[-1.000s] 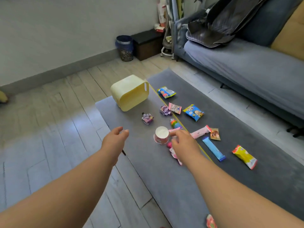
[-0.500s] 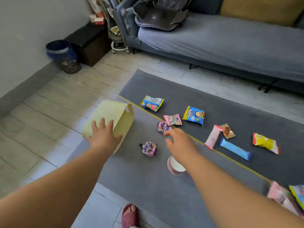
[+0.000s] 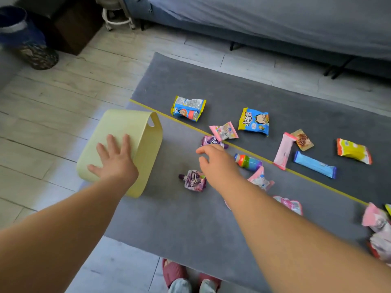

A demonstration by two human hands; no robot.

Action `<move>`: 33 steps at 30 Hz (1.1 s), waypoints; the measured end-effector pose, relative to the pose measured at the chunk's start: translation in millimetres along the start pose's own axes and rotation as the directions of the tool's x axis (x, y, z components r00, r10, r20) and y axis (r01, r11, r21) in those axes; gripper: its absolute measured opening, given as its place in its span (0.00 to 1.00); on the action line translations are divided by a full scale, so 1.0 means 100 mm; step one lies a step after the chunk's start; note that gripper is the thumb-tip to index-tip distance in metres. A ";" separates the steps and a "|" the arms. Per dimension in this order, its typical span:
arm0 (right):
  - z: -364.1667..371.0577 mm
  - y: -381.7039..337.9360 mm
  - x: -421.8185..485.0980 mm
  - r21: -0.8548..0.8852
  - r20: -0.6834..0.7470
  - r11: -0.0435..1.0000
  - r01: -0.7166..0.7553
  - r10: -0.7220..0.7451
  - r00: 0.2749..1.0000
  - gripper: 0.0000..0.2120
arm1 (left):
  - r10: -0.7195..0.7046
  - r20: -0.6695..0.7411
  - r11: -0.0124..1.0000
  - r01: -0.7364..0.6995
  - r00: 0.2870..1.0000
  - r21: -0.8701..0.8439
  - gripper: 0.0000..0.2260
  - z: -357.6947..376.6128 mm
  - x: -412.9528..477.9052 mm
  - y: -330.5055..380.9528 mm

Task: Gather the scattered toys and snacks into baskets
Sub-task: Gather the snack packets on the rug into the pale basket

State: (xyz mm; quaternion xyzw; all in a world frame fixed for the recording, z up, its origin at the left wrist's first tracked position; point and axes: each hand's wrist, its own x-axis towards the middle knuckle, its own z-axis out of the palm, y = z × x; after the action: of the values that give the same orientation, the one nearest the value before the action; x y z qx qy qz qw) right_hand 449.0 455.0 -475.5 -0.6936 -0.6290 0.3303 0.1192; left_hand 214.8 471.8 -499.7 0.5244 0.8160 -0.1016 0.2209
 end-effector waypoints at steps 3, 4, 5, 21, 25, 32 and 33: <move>0.08 0.15 0.04 -0.007 -0.021 1.000 -0.010 0.010 1.000 0.14 | -0.014 -0.113 0.988 -0.004 0.993 -0.151 0.41 -0.06 0.01 -0.07; 0.11 0.20 0.03 -0.029 -0.011 0.999 -0.021 0.020 1.000 0.15 | -0.019 -0.137 0.968 -0.016 0.990 -0.249 0.40 -0.10 0.01 -0.11; 0.16 0.25 0.02 -0.052 0.007 0.998 -0.032 0.032 0.999 0.15 | -0.030 -0.158 0.926 -0.032 0.987 -0.377 0.39 -0.15 0.00 -0.16; 1.39 0.40 0.26 -0.432 0.061 0.892 -0.133 0.176 0.982 0.22 | 0.012 0.056 0.539 0.041 0.998 -0.841 0.38 -0.41 0.28 -0.31; 1.24 0.24 0.34 -0.177 -0.147 0.884 -0.434 0.412 0.899 0.32 | 0.094 0.106 0.522 0.042 0.990 -0.852 0.38 -0.42 0.43 -0.38; 0.68 -0.72 0.61 0.303 -0.726 0.951 -0.056 0.269 0.633 0.25 | 0.156 0.204 0.482 0.105 0.967 -0.870 0.37 -0.50 0.34 -0.24; 0.68 -0.84 0.63 0.324 -0.696 0.946 -0.025 0.256 0.671 0.26 | 0.179 0.202 0.466 0.098 0.963 -0.879 0.37 -0.48 0.34 -0.20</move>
State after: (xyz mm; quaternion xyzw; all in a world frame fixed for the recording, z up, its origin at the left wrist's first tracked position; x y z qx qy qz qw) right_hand 339.9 513.4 -497.5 -0.7891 -0.4184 0.1225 0.4327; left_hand 172.9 509.7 -474.4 0.3354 0.7005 0.2703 0.5690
